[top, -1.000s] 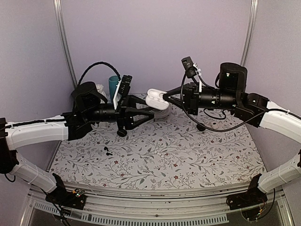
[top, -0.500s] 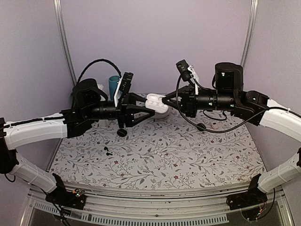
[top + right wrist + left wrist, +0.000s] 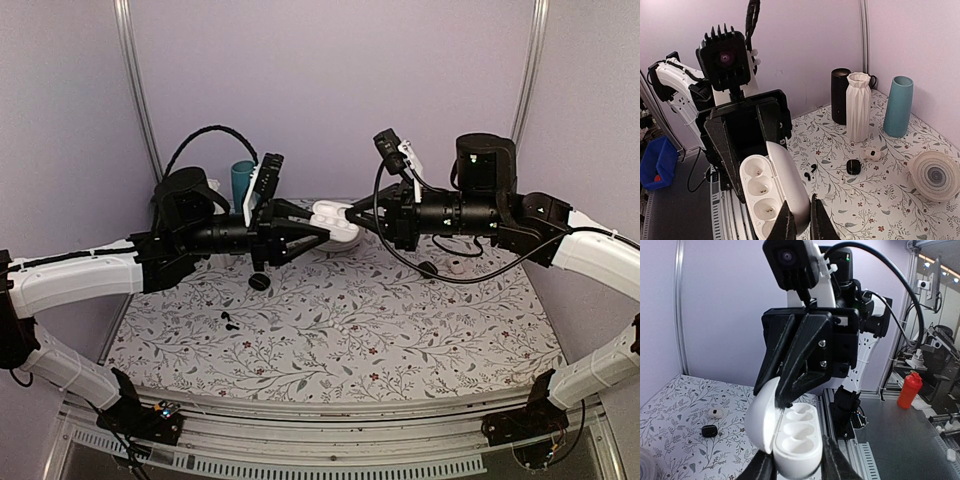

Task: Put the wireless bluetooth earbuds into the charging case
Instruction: Pass from the right arm to the left

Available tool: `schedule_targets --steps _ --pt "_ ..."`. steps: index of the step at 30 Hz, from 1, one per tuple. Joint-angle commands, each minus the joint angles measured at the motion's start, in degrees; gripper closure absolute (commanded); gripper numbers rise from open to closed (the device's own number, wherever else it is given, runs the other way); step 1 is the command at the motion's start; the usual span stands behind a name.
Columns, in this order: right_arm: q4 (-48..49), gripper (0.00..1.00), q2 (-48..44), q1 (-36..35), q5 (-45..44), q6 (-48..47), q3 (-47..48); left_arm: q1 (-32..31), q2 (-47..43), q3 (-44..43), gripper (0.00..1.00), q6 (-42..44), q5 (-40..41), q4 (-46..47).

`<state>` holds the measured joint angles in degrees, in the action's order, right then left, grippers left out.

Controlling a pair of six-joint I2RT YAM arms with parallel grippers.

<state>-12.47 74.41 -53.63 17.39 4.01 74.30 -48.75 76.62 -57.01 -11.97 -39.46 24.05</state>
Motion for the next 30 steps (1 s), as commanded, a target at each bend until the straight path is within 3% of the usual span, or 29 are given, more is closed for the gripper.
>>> schedule_targets --steps 1,6,14,16,22,24,27,30 --pt "0.5 0.96 0.7 -0.5 -1.2 -0.2 1.7 -0.6 0.3 -1.1 0.69 0.7 -0.3 -0.6" --pt "0.6 0.96 0.7 -0.5 -1.6 -0.1 1.7 -0.6 0.0 -0.5 0.63 0.8 -0.7 0.1" --pt "0.8 0.96 0.6 -0.4 -1.4 0.0 1.6 -0.6 -0.5 0.3 0.71 0.8 -1.3 1.5" --pt "0.9 0.96 0.6 -0.5 -1.4 0.1 1.5 -0.6 -0.3 0.2 0.75 0.8 -1.5 1.6" --pt "1.4 0.94 0.4 -0.6 -1.1 0.6 1.3 -0.6 -0.3 0.7 1.0 1.1 -1.5 2.4" --pt "1.9 0.87 0.4 -0.5 -0.7 0.8 1.0 -0.6 -0.3 1.0 1.0 1.2 -1.5 2.8" --pt "3.3 0.67 0.2 -0.5 -0.4 1.7 0.0 -0.6 -0.4 1.7 1.0 0.9 -0.9 4.0" --pt "4.8 0.55 0.2 -0.5 0.0 2.7 -1.0 -0.5 -0.4 2.5 1.0 0.4 -0.6 5.3"
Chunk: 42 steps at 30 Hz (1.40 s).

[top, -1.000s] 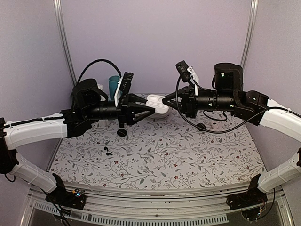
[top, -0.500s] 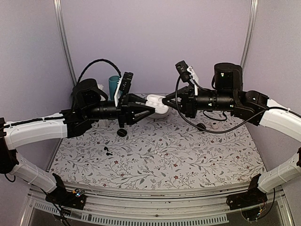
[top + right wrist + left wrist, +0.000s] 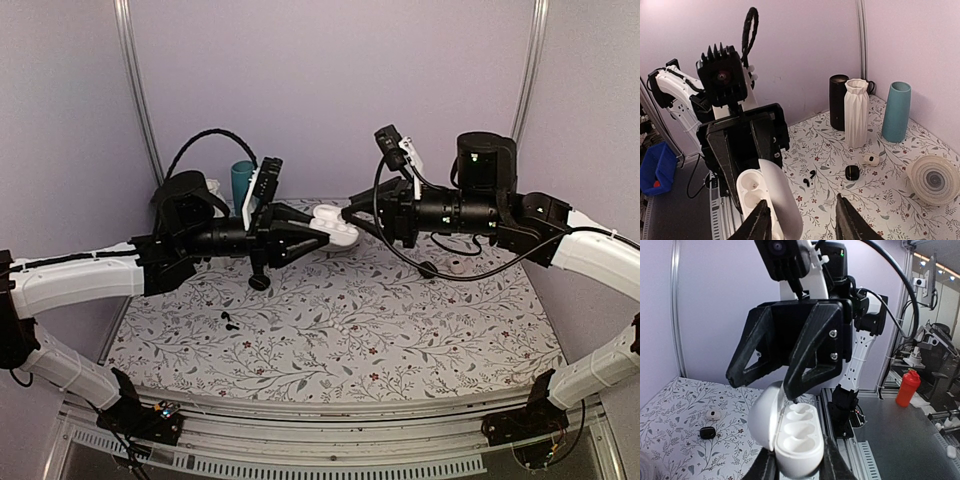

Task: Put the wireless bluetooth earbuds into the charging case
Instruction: Pass from the right arm to the left, then pick up the left earbud from the center of the board.

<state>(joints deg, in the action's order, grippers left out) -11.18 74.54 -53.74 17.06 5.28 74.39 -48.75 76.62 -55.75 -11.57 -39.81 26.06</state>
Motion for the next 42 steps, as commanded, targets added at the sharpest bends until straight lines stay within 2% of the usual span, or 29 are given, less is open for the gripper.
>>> schedule_targets --steps 1,7,15,28,36,42 --pt "3.9 0.53 0.1 -0.3 0.5 1.9 -1.4 -0.5 -0.4 1.4 1.0 -0.1 -0.2 3.5" --pt "4.9 0.43 0.0 -0.4 0.0 3.4 -2.1 0.2 -0.5 2.6 1.0 -0.9 0.7 5.0" --pt "6.4 0.31 -2.1 -0.3 -3.1 5.0 -4.1 3.4 -1.8 6.9 1.0 -3.7 5.9 8.4" --pt "3.9 0.24 -6.1 -0.3 -15.6 10.1 -13.8 6.8 -6.1 12.3 1.0 -5.5 17.6 9.3" --pt "-0.3 0.31 -0.9 -0.3 -17.6 17.0 -17.9 8.4 -8.5 13.4 1.0 -5.7 20.9 7.4" --pt "2.6 0.46 5.2 -0.3 -14.8 26.0 -21.1 8.8 -9.6 13.8 1.0 -6.2 21.2 7.2"
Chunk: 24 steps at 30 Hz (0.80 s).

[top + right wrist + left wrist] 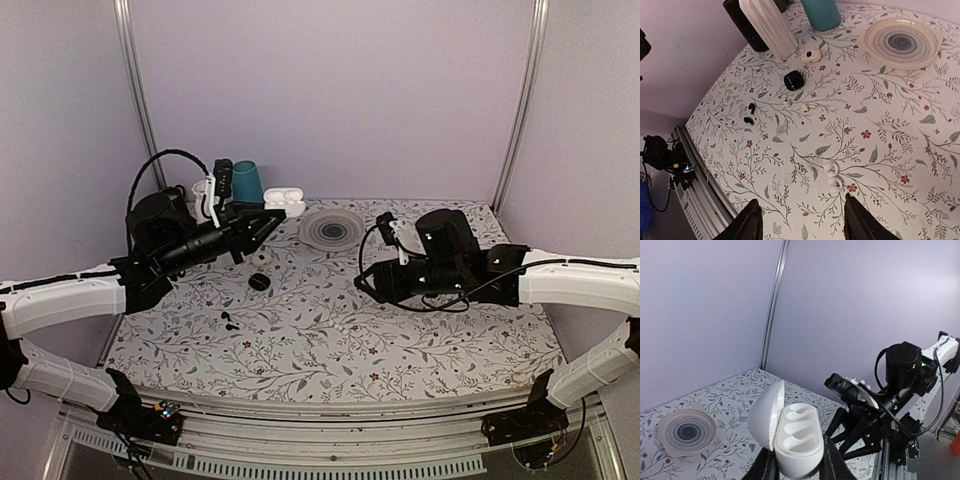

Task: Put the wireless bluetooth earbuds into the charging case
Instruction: Pick up the left earbud from the center of the board.

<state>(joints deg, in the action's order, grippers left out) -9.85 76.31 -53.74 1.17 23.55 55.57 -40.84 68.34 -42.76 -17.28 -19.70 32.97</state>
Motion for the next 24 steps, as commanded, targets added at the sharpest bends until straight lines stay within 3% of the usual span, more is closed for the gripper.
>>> schedule_targets --steps 1,11,24 --pt "2.1 0.48 4.7 -0.3 1.3 8.8 -2.8 0.9 -1.4 0.8 1.0 -0.6 1.0 0.1" --pt "8.0 0.64 17.1 1.4 2.8 6.3 -3.0 1.5 -3.9 1.1 1.0 0.1 0.5 -1.7" --pt "9.3 0.68 27.4 2.0 2.6 2.4 0.3 1.7 -7.3 3.0 1.0 0.1 1.6 -2.7"
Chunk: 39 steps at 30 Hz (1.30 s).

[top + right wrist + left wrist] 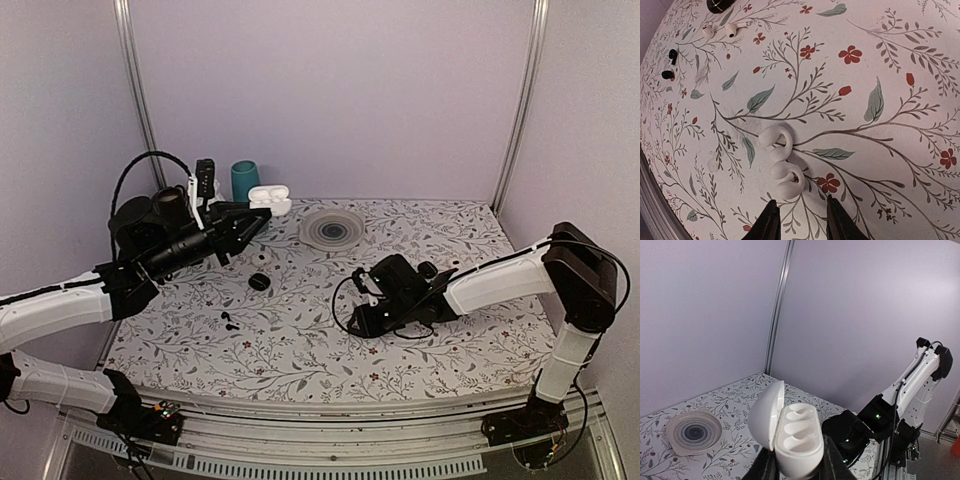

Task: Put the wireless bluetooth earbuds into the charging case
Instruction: Pick up the left earbud from the center of the board.

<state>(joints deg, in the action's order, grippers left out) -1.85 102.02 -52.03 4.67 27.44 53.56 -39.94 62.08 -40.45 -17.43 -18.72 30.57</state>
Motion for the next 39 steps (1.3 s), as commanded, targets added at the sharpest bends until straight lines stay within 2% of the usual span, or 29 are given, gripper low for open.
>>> schedule_targets --steps 1,6,39 --pt "1.3 0.68 1.9 0.3 -1.5 -1.4 2.4 0.9 -1.0 0.6 1.0 0.2 0.6 -0.3" --pt "0.0 0.69 3.4 0.2 -4.4 0.1 3.2 0.9 -0.8 0.5 1.0 0.1 0.5 -0.3" --pt "-0.1 0.69 4.1 -1.9 -4.7 2.0 3.7 1.1 -0.3 1.1 1.0 0.6 -2.6 1.3"
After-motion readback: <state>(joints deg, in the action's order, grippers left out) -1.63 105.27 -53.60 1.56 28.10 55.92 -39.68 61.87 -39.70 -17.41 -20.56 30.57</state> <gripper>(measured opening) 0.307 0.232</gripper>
